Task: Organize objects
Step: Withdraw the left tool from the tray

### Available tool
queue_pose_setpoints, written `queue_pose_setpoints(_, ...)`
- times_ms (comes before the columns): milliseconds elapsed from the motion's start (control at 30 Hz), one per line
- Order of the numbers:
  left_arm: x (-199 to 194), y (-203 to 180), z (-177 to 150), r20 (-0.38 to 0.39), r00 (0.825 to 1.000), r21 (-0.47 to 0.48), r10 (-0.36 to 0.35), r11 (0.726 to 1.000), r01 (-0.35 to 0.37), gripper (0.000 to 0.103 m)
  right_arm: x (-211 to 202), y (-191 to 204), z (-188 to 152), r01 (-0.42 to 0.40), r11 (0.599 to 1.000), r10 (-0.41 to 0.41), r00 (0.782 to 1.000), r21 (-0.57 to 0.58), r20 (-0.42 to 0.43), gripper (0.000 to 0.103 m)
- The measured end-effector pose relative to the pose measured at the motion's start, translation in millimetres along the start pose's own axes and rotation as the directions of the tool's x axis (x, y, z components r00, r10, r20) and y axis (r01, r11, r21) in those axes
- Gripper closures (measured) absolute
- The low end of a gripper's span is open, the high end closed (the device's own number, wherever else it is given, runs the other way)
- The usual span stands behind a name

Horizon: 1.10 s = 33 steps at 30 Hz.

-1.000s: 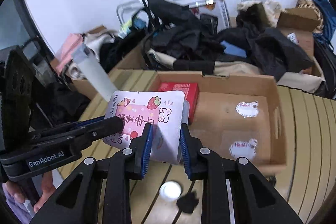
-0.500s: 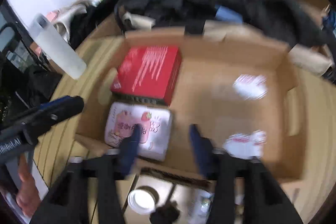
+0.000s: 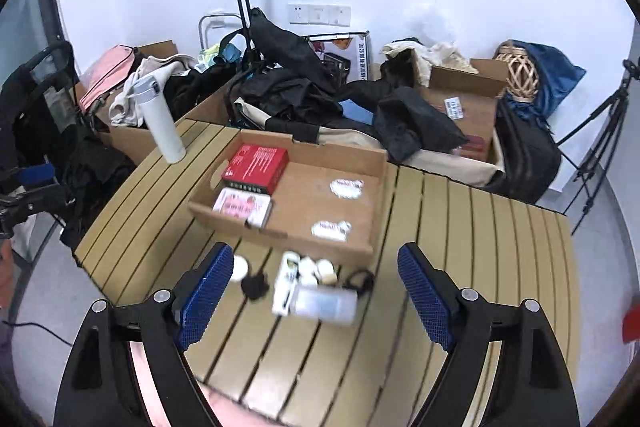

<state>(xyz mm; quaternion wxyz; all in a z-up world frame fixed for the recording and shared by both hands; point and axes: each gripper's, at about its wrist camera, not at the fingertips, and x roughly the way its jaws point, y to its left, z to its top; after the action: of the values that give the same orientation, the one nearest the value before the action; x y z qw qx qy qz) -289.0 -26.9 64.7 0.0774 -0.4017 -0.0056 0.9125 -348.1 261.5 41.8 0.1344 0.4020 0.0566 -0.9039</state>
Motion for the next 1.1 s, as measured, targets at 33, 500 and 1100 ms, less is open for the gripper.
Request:
queue_pose_setpoints(33,-9,-3,-7,0.010,1.000,0.007,0.004,1.000,-0.004,0.000,-7,1,-5,-0.002,1.000,0.002,1.000,0.002,0.003,0.016)
queue_pose_setpoints(500,-90,-26,-185,0.059,0.998,0.007,-0.027,1.000,0.027,0.000,-94,60,-179,-0.049,0.994,0.039,0.995,0.099,0.091,0.016)
queue_pose_setpoints(1100,-16,-53,-188,-0.100,0.988,0.015,-0.121,0.992,0.123,0.000,-39,62,-221,-0.154,0.979,0.162,0.986,0.137,-0.044,0.016)
